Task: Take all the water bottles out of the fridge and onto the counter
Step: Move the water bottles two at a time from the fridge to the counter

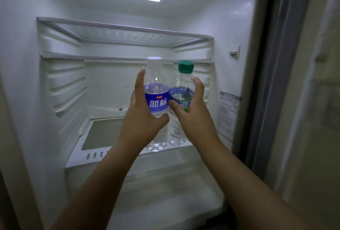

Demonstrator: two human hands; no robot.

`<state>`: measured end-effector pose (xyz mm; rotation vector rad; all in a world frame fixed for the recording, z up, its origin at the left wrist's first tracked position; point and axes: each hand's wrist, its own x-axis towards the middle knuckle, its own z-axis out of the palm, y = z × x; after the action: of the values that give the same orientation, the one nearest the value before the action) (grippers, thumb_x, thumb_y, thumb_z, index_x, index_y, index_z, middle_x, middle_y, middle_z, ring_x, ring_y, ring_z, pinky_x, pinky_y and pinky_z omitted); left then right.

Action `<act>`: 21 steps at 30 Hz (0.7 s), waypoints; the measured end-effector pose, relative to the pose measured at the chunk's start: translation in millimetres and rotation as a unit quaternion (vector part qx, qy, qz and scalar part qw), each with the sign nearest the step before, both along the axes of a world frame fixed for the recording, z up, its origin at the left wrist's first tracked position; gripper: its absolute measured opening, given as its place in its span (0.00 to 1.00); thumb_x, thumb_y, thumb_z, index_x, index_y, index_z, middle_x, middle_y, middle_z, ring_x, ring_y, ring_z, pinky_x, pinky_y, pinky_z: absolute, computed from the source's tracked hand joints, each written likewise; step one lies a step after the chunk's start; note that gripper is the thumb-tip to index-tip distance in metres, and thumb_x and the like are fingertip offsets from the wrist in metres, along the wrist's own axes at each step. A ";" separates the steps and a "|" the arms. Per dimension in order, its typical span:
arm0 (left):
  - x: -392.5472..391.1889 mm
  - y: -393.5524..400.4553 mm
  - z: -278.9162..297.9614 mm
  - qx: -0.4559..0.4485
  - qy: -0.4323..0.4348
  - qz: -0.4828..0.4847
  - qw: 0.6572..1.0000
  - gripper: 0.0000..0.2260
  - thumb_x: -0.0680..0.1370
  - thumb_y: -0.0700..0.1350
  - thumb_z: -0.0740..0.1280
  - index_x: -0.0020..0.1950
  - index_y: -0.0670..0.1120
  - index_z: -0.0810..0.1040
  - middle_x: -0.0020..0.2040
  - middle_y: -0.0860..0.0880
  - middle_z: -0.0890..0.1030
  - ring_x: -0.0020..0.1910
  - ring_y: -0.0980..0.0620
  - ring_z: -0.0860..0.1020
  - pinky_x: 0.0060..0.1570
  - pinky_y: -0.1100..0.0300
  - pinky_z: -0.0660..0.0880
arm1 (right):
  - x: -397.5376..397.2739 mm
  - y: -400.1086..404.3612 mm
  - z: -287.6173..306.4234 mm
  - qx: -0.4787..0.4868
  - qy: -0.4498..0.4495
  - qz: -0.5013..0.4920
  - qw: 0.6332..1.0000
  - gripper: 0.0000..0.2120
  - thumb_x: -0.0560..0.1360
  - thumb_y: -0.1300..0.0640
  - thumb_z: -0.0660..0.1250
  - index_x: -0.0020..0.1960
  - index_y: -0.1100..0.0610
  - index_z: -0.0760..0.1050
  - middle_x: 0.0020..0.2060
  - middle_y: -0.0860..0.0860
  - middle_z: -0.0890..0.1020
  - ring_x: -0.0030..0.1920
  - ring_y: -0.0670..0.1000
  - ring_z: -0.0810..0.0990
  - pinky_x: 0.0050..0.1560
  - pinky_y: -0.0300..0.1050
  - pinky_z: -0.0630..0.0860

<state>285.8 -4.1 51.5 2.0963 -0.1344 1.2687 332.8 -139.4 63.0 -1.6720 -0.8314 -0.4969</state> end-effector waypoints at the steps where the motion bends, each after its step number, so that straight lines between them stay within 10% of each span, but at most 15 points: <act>1: -11.0 -9.8 3.9 0.016 0.003 -0.013 1.000 0.51 0.69 0.44 0.78 0.77 0.57 0.43 0.73 0.47 0.67 0.63 0.55 0.74 0.48 0.79 0.68 | -10.4 -13.5 0.7 -0.003 0.003 -0.001 1.000 0.37 0.76 0.49 0.69 0.75 0.43 0.49 0.68 0.50 0.74 0.60 0.47 0.78 0.50 0.31 0.74; 9: -90.3 -103.2 15.7 0.056 0.009 -0.169 0.984 0.52 0.63 0.52 0.77 0.75 0.61 0.45 0.55 0.88 0.56 0.55 0.83 0.66 0.46 0.85 0.65 | -102.2 -137.0 -2.0 0.008 0.000 -0.047 0.999 0.34 0.73 0.47 0.71 0.70 0.36 0.54 0.49 0.26 0.75 0.50 0.28 0.77 0.43 0.22 0.71; 14: -141.6 -177.0 22.3 0.019 0.031 -0.261 0.965 0.53 0.61 0.62 0.78 0.74 0.68 0.44 0.52 0.88 0.61 0.54 0.78 0.71 0.44 0.73 0.73 | -172.5 -218.5 5.2 -0.030 -0.002 -0.124 0.992 0.38 0.71 0.43 0.70 0.73 0.38 0.52 0.47 0.27 0.75 0.50 0.32 0.79 0.47 0.30 0.76; 21: -218.4 -270.2 21.2 -0.007 0.066 -0.354 0.933 0.52 0.58 0.50 0.75 0.71 0.75 0.48 0.58 0.67 0.76 0.48 0.65 0.81 0.42 0.62 0.79 | -288.7 -317.8 10.2 -0.067 0.007 -0.244 0.967 0.39 0.64 0.32 0.64 0.71 0.34 0.53 0.43 0.25 0.75 0.49 0.34 0.81 0.50 0.41 0.81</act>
<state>67.5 -274.3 72.8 1.8462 -0.7451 0.6826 44.1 -457.1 73.2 -2.0112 -0.4411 -0.7764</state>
